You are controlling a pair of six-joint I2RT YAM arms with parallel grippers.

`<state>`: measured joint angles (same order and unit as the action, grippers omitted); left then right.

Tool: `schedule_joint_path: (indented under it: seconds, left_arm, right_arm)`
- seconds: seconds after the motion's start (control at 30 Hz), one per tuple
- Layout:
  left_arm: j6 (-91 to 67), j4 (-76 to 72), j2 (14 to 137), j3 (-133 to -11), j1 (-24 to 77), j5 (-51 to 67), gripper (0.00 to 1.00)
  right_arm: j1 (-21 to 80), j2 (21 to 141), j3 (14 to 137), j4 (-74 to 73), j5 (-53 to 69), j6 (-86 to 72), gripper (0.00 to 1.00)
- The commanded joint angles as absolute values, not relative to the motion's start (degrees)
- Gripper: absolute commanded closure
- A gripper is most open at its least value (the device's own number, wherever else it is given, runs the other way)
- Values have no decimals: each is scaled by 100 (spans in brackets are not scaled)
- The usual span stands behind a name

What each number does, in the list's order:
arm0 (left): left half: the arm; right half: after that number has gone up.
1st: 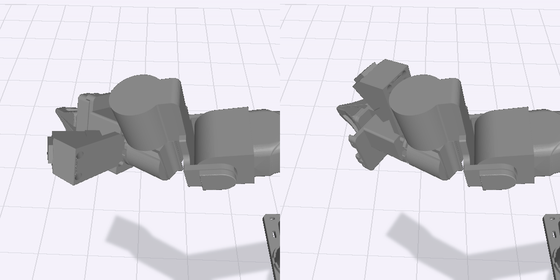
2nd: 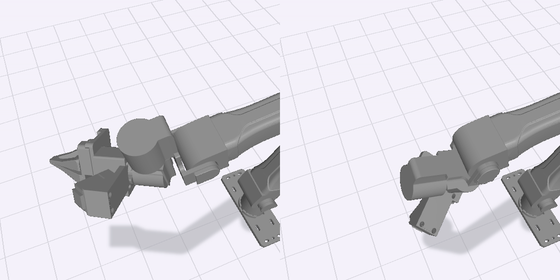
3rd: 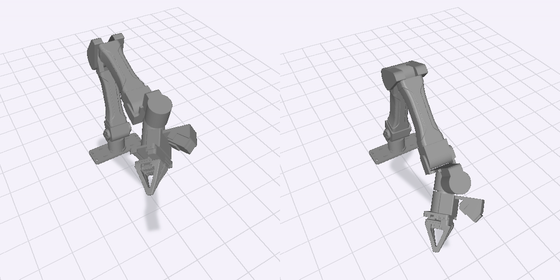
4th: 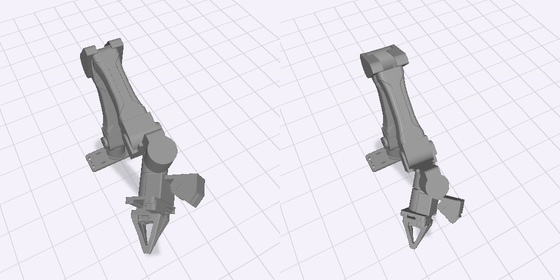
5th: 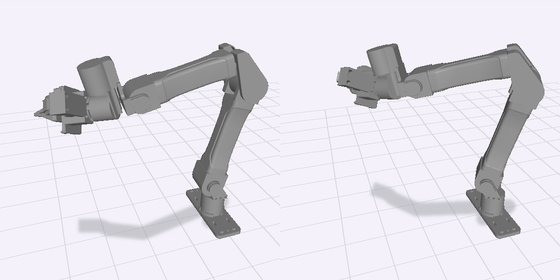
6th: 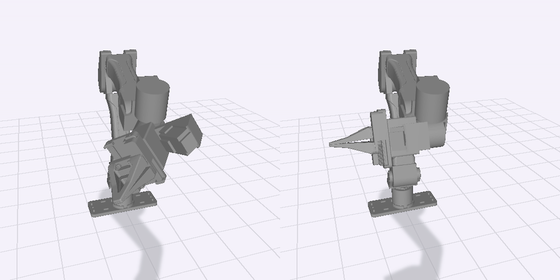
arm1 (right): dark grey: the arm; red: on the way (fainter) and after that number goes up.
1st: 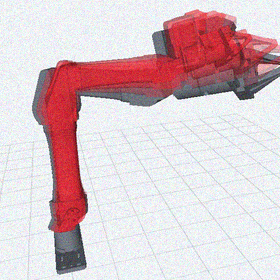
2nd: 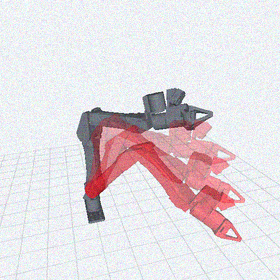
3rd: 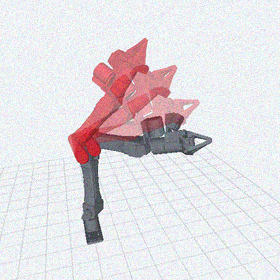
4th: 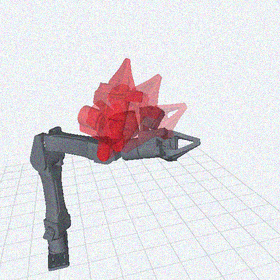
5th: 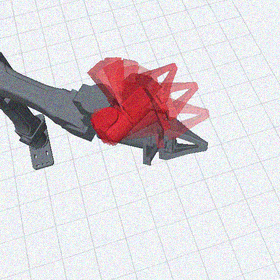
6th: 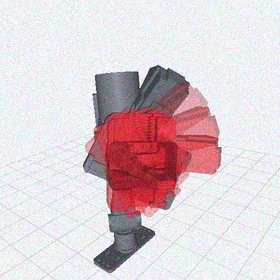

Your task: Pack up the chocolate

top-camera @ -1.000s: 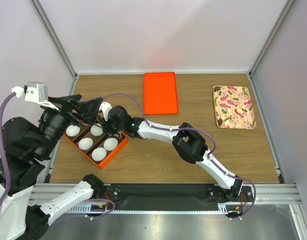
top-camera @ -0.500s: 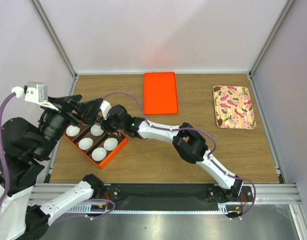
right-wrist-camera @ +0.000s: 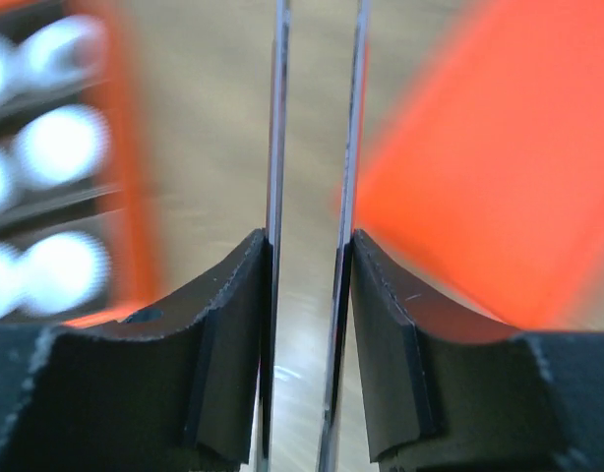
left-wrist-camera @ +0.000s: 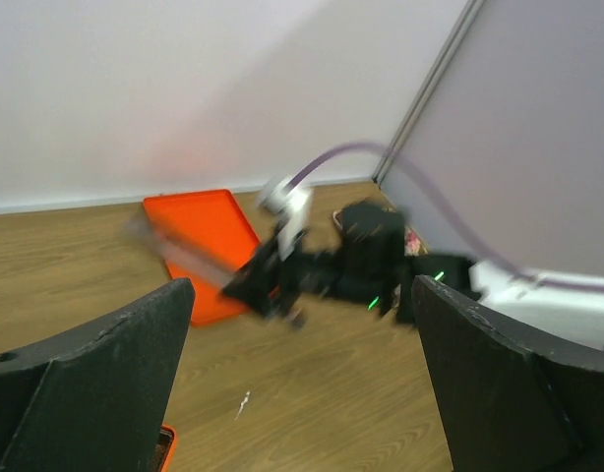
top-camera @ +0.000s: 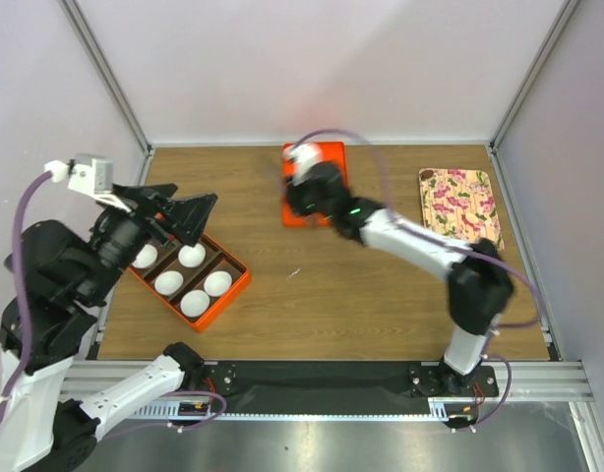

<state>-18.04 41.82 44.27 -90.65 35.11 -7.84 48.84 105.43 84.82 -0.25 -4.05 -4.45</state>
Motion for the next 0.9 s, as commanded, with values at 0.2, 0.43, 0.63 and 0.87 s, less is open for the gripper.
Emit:
schedule_joint_path:
  seconds: [0.2,0.43,0.63,0.87]
  left_arm:
    - [-1898,3560,4684,-8148,3480,-264,0]
    - [-1942,3507,4755,-7761,3472,-141,0]
    - [-1969,3454,4658,-7453,3480,-141,0]
    - [-1960,3375,4606,-7251,3480,-149,0]
  right_arm:
    - [2006,8411,7839,-2540,-1125,-1099,55]
    - [432,8219,7630,-3903,-1653,-1643,55]
    - [-333,8051,6926,-3639,-1187,-1863,52]
    - [-799,8156,6460,-3411,-1081,-2074,50]
